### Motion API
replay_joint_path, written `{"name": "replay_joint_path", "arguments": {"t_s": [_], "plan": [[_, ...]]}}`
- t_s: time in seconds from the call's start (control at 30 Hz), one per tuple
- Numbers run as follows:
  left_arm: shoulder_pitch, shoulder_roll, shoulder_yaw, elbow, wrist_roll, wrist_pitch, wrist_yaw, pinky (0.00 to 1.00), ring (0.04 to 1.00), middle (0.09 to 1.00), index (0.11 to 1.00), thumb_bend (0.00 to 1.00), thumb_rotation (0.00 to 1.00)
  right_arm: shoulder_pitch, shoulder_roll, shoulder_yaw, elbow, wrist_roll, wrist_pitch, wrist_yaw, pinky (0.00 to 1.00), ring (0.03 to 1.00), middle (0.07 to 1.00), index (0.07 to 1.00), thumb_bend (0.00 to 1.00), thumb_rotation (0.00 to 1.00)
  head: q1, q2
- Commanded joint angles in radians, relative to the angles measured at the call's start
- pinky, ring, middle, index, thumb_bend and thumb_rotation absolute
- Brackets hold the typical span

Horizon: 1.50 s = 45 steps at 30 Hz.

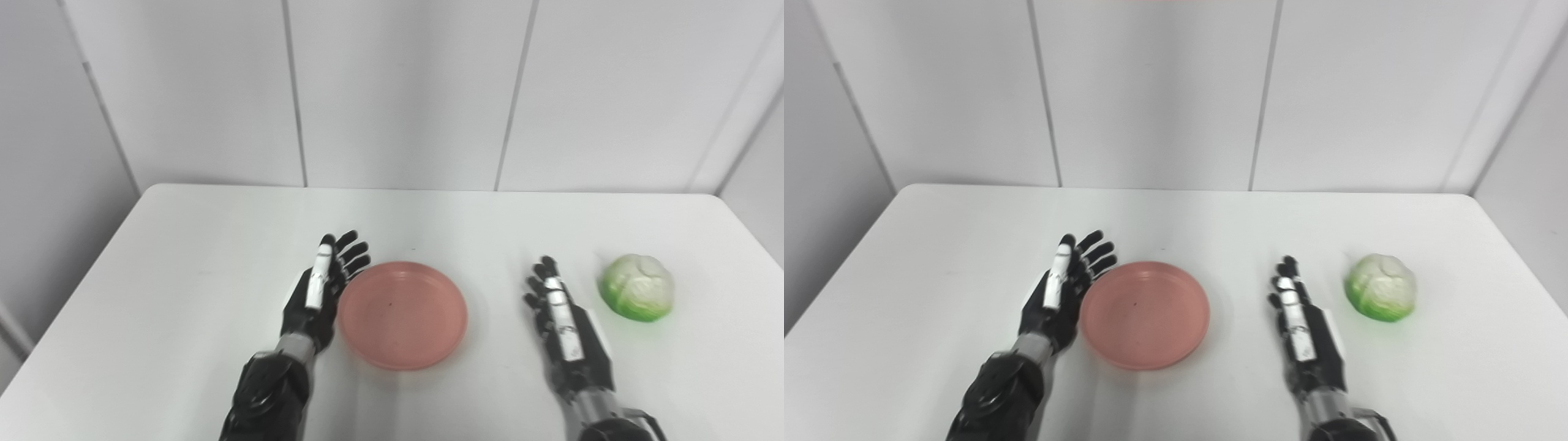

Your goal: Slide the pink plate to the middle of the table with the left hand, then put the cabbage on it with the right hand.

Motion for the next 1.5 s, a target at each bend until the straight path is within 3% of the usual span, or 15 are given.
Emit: {"name": "replay_joint_path", "arguments": {"t_s": [0.0,0.17,0.27,0.63,0.93,1.23,1.3,1.47], "plan": [[0.015,-0.003,-0.001,-0.031,-0.005,0.001,-0.007,0.89,0.899,0.887,0.889,0.60,1.00,-0.037,0.016,0.010,-0.032,-0.017,0.000,-0.012,1.00,1.000,1.000,1.000,0.52,0.87,0.001,0.000],[0.060,0.002,-0.011,-0.080,0.005,0.022,0.001,0.89,0.901,0.889,0.891,0.59,1.00,-0.057,0.033,0.042,-0.014,-0.067,-0.006,-0.028,1.00,1.000,1.000,1.000,0.59,0.88,-0.102,0.024],[0.085,0.002,-0.026,-0.077,0.010,-0.011,-0.013,0.90,0.907,0.897,0.897,0.59,1.00,-0.070,0.048,0.047,-0.005,-0.077,-0.012,-0.037,1.00,1.000,1.000,1.000,0.58,0.88,-0.131,0.040],[0.110,-0.011,-0.040,-0.069,0.031,-0.066,-0.006,0.89,0.906,0.903,0.894,0.54,1.00,-0.092,0.058,0.062,0.000,-0.129,-0.018,-0.057,1.00,1.000,1.000,1.000,0.59,0.91,-0.143,0.061],[0.112,-0.022,-0.058,-0.080,0.047,-0.058,0.000,0.91,0.919,0.918,0.908,0.57,1.00,-0.086,0.047,0.049,-0.028,-0.109,0.003,-0.045,1.00,1.000,1.000,1.000,0.59,0.88,-0.086,0.080],[0.115,-0.057,-0.100,-0.098,0.088,-0.048,0.026,0.96,0.938,0.937,0.926,0.55,1.00,-0.065,0.003,0.027,-0.068,-0.084,0.009,-0.033,1.00,1.000,0.999,1.000,0.57,0.83,0.070,0.097],[0.115,-0.072,-0.104,-0.101,0.092,-0.047,0.032,0.96,0.943,0.940,0.929,0.54,1.00,-0.065,-0.015,0.027,-0.069,-0.099,-0.005,-0.033,1.00,1.000,0.995,1.000,0.62,0.78,0.086,0.098],[0.104,-0.105,-0.110,-0.088,0.096,-0.044,0.048,0.96,0.949,0.945,0.935,0.53,1.00,-0.088,-0.110,0.061,-0.070,-0.274,-0.046,-0.059,1.00,0.996,0.982,0.996,0.69,0.80,0.090,0.096]]}}
